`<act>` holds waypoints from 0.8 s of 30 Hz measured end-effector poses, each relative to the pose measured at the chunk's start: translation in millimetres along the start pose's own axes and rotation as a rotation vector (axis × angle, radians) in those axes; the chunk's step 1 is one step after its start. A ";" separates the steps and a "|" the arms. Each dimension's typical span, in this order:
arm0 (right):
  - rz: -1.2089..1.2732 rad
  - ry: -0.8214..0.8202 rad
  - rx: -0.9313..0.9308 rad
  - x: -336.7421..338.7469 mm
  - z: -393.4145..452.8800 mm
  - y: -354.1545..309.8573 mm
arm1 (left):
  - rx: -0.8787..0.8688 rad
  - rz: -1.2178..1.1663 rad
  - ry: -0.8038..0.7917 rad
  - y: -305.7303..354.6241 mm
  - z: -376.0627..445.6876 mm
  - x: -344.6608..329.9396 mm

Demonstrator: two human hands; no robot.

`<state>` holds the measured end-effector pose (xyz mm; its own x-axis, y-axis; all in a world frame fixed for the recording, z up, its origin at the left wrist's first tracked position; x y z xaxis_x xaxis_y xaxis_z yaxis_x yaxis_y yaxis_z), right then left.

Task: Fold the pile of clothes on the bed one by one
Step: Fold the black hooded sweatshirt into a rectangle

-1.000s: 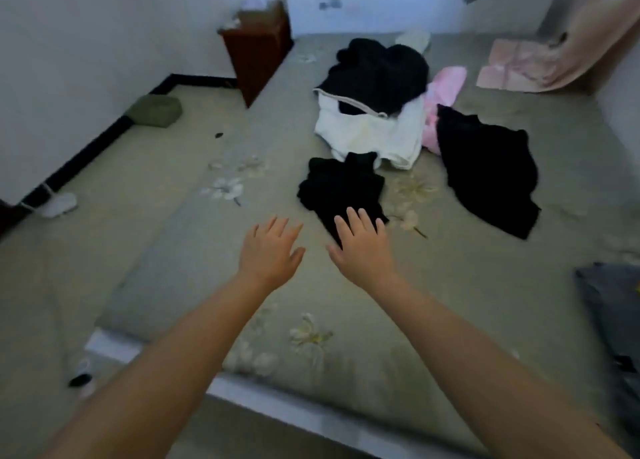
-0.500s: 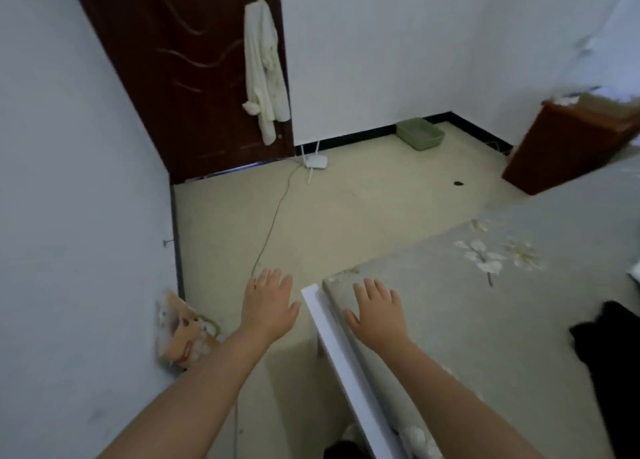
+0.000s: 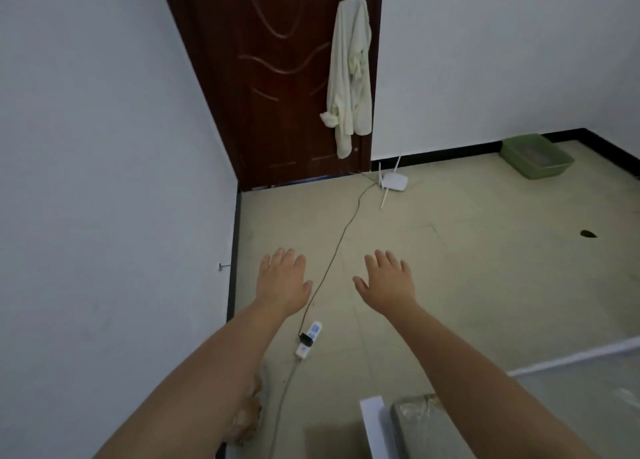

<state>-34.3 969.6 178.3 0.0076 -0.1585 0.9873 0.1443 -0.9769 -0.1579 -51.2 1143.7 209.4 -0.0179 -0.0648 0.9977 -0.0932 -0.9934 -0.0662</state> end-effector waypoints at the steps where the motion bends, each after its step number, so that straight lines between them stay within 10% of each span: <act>1: 0.001 -0.003 -0.007 -0.8 19.9 -0.5 | -0.001 0.003 -0.007 -4.1 19.5 -0.4; 12: -0.001 0.076 -0.323 8.5 221.1 97.9 | -0.296 0.062 -0.016 46.5 294.8 1.6; 24: -0.076 0.083 -0.941 30.5 169.8 363.0 | -1.015 -0.013 0.034 381.3 411.8 -13.1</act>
<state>186.3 634.5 153.7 -0.0448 -0.0634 0.9970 -0.7161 -0.6939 -0.0763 323.5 727.0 175.9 -0.0376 -0.0360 0.9986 -0.8949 -0.4435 -0.0497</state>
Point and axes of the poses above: each hand's wrist, its own z-axis towards the middle knuckle, its own x-axis out of the back of the hand, y = z × x, the point moved 4 cm from there along z, towards the middle knuckle, and after that the axes turned 10 degrees about y, right-handed, at the moved point
